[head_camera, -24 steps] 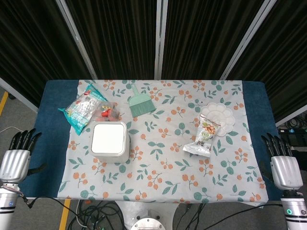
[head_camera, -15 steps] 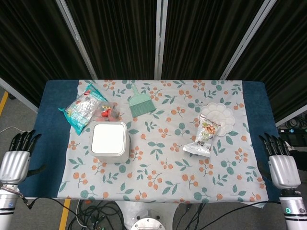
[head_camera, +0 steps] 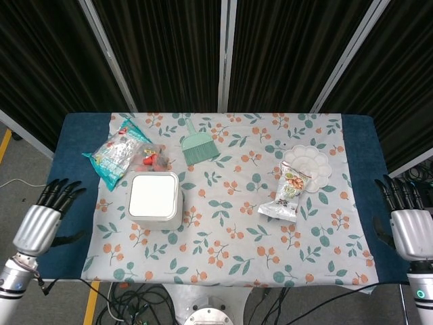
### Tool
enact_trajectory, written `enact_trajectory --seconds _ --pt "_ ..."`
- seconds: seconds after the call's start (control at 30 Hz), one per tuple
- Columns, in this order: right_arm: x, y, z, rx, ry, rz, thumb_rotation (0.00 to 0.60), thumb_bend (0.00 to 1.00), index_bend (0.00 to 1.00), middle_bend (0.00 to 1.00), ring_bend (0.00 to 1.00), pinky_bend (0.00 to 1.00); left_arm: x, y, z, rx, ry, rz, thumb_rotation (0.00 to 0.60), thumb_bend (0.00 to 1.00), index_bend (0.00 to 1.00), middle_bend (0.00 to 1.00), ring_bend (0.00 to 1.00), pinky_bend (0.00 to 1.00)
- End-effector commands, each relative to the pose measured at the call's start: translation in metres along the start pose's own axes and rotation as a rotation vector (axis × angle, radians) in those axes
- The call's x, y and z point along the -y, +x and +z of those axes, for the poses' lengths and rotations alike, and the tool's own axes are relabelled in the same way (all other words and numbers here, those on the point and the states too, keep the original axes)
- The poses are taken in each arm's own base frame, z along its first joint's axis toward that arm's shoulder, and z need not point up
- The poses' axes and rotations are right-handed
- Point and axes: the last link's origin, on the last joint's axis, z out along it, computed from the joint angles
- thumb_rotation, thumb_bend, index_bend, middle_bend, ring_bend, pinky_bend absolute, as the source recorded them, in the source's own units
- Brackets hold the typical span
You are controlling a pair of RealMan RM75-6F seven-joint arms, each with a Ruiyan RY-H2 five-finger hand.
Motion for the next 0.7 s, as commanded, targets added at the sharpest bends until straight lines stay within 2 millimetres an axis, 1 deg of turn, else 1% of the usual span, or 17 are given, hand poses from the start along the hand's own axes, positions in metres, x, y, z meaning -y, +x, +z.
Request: enact_trajectory --seconds 0.03,0.07,0.1,0.17,0.3,0.37,0.53,0.63,0.7 --pt "0.005 0.011 0.006 -0.012 0.01 -0.01 0.6 0.36 0.0 0.03 0.0 0.0 -0.024 0.003 0.022 0.094 -0.187 -0.043 0.585 0.0 0.18 0.12 0.03 0.0" --pt "0.006 0.012 0.006 -0.014 0.012 -0.01 0.6 0.36 0.0 0.03 0.0 0.0 -0.029 0.002 0.027 0.115 -0.213 -0.041 0.555 0.0 0.17 0.12 0.03 0.0" --pt "0.007 0.014 0.007 -0.014 0.014 -0.011 0.6 0.36 0.0 0.03 0.0 0.0 -0.035 0.0 0.034 0.138 -0.246 -0.036 0.511 0.0 0.17 0.12 0.03 0.0" --pt "0.007 0.015 0.007 -0.013 0.015 -0.008 0.6 0.36 0.0 0.03 0.0 0.0 -0.043 -0.004 0.043 0.167 -0.286 -0.031 0.467 0.0 0.18 0.12 0.03 0.0" --pt "0.007 0.013 0.006 -0.004 0.009 -0.002 0.6 0.36 0.0 0.02 0.0 0.0 -0.054 -0.015 0.063 0.223 -0.321 -0.023 0.455 0.0 0.18 0.12 0.03 0.0" --pt "0.006 0.012 0.005 0.0 0.006 0.0 0.6 0.36 0.0 0.02 0.0 0.0 -0.057 -0.02 0.069 0.24 -0.327 -0.018 0.455 0.0 0.18 0.12 0.03 0.0" --pt "0.003 0.01 0.003 0.008 -0.001 0.006 0.6 0.36 0.0 0.02 0.0 0.0 -0.063 -0.032 0.073 0.304 -0.339 -0.017 0.456 0.0 0.19 0.13 0.04 0.0" --pt "0.002 0.008 0.002 0.013 0.0 0.011 0.6 0.36 0.0 0.02 0.0 0.0 -0.064 -0.039 0.074 0.342 -0.329 -0.015 0.448 0.0 0.22 0.2 0.1 0.0" --pt "0.002 0.007 0.002 0.016 -0.001 0.016 0.6 0.36 0.0 0.02 0.0 0.0 -0.064 -0.042 0.074 0.362 -0.321 -0.012 0.431 0.0 0.23 0.23 0.12 0.0"
